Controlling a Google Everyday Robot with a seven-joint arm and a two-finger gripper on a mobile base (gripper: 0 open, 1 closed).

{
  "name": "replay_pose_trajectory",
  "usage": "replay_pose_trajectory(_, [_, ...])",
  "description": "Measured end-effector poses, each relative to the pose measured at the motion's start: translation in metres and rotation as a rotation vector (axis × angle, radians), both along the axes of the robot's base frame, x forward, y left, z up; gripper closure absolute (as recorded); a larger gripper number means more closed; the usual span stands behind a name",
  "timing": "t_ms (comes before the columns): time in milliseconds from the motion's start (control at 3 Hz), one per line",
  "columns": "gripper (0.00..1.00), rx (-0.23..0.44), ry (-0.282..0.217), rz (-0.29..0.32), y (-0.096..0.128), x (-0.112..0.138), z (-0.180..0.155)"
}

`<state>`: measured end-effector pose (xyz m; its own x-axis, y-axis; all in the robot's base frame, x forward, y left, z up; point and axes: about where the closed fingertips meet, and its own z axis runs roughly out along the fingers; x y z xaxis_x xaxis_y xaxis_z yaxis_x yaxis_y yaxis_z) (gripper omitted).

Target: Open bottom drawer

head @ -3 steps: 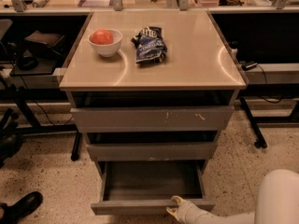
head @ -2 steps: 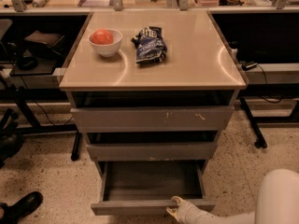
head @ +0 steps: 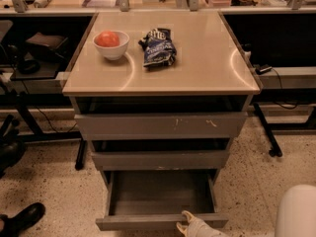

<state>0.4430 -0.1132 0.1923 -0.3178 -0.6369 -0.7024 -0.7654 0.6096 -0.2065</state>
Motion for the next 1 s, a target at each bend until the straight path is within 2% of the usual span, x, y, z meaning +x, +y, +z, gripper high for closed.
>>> replay_pose_trajectory(333, [1.0,0.01,-0.005,-0.003,-0.001,-0.022,-0.005])
replay_pose_trajectory(667, [1.0,0.01,-0.005,-0.003,-0.001,-0.022,0.001])
replay_pose_trajectory(1000, [1.0,0.038,-0.012,-0.003,0.01,-0.04,0.0])
